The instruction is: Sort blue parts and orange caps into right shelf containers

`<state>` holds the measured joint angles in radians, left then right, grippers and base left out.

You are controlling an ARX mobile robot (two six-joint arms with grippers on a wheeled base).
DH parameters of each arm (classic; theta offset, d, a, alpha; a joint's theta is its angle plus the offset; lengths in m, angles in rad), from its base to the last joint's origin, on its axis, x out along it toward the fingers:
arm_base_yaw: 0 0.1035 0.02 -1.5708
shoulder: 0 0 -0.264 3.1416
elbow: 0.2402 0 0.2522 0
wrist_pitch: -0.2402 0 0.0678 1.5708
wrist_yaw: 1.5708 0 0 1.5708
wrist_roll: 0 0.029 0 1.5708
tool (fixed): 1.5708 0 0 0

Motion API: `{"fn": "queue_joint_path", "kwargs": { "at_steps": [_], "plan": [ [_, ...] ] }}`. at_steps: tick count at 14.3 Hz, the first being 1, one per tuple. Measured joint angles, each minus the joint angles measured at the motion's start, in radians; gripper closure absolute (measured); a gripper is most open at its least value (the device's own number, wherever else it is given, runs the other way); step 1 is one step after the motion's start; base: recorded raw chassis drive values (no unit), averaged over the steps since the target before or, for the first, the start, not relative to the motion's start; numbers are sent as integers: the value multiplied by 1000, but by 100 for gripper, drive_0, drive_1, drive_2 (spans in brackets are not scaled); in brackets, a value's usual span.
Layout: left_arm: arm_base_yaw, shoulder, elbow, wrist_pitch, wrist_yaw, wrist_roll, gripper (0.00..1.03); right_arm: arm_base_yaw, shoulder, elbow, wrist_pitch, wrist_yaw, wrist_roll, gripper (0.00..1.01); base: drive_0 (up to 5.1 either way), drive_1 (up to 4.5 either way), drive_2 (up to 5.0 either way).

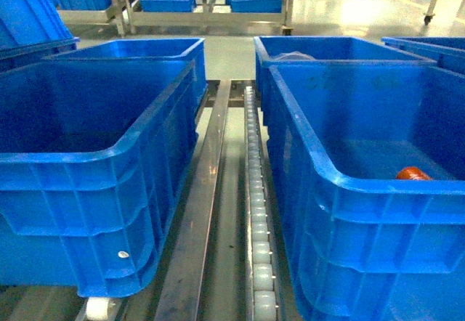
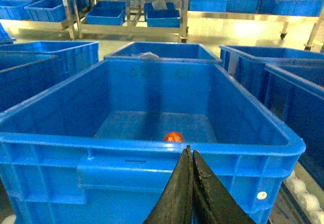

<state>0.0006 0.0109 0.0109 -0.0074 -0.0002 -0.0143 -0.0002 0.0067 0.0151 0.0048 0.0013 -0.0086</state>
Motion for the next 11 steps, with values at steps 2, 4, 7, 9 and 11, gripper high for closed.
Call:
{"fn": "queue_joint_path", "kwargs": {
  "at_steps": [2, 4, 7, 9, 11],
  "plan": [
    [-1, 0, 0, 3, 0, 0, 89, 0, -1, -2, -6, -2, 0, 87, 0, 0, 0],
    [-1, 0, 0, 3, 0, 0, 62, 0, -1, -2, -10, -2, 0, 61, 0, 0, 0],
    [-1, 0, 0, 3, 0, 1, 3, 0, -1, -2, -9, -2, 1, 1, 0, 0, 0],
    [-1, 0, 0, 3, 0, 3, 5, 0, -1, -2, -10, -2, 1, 3, 0, 0, 0],
    [-1, 0, 0, 4, 0, 3, 5, 0, -1, -2, -9, -2, 1, 3, 0, 0, 0]
  ]
}}
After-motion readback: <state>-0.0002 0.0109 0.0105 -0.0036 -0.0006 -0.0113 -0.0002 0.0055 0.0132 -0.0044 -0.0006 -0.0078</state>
